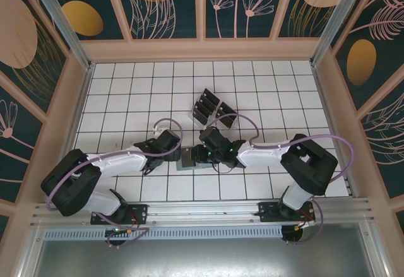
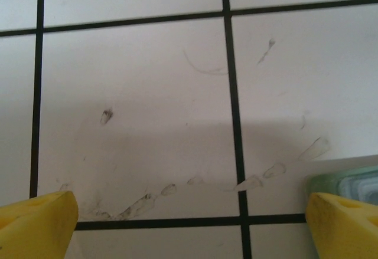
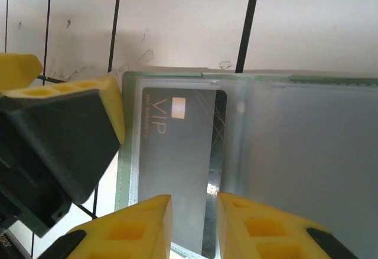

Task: Put the credit cards into the card holder
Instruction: Insert the credit card into the card slot.

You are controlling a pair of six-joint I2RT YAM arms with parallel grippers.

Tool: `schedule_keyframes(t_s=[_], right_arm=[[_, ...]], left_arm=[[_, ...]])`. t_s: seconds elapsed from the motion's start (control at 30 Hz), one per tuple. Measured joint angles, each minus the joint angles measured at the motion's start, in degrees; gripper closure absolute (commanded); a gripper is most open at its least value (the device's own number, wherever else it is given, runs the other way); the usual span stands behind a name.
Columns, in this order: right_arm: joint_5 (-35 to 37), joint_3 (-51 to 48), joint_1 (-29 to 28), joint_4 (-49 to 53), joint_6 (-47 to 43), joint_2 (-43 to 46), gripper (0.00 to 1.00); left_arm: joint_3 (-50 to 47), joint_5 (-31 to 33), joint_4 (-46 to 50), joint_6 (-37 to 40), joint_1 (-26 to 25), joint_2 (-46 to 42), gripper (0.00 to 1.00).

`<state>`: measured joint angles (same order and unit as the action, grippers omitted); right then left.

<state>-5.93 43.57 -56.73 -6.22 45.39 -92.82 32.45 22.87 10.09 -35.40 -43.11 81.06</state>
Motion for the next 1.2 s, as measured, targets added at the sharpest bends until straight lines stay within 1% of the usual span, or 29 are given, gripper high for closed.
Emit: schedule_keyframes(t_s=[0.63,1.2], right_arm=[[-0.4,1.2,-0.1,-0.5,0.0,-3.5,0.73],[-2.1,2.5,-0.9,-1.5,0.2,-5.4,0.76]], left_arm=[[-2.2,-1.3,-2.5,-1.3,0.1,0.0,0.02],[-2.9,-1.5,-3.9,-1.7,0.0,0.0,0.02]])
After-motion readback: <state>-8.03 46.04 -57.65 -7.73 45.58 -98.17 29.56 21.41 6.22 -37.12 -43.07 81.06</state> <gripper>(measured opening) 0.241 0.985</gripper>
